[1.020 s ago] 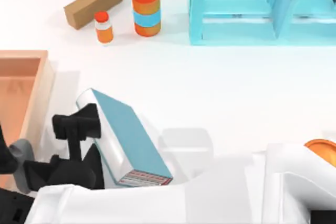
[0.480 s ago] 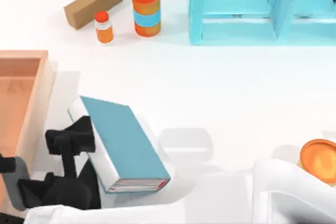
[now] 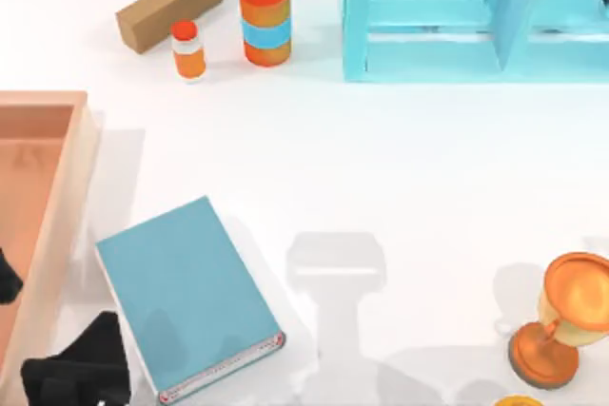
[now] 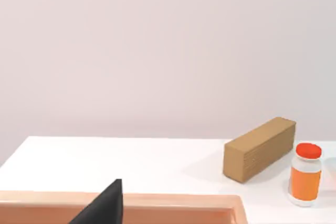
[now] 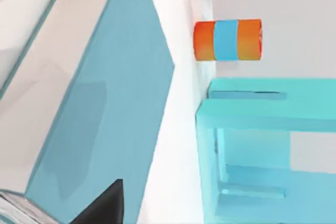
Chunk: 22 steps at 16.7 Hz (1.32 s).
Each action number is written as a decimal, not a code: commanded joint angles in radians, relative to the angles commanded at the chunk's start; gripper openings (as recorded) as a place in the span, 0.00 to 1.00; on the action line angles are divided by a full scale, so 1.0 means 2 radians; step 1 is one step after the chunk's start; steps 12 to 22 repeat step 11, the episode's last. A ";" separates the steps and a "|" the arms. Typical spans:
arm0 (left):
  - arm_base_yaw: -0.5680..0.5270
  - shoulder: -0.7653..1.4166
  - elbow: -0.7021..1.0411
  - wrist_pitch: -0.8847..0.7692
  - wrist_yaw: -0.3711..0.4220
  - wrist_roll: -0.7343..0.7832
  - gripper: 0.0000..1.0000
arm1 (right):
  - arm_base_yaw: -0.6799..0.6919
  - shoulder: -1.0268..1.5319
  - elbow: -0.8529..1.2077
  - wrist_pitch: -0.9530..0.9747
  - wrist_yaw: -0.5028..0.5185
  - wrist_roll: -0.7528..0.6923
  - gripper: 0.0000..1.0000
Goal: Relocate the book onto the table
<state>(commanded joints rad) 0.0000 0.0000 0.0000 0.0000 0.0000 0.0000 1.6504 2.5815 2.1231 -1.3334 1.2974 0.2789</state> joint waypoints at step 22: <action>0.000 0.000 0.000 0.000 0.000 0.000 1.00 | 0.000 0.053 0.121 -0.293 -0.026 0.225 1.00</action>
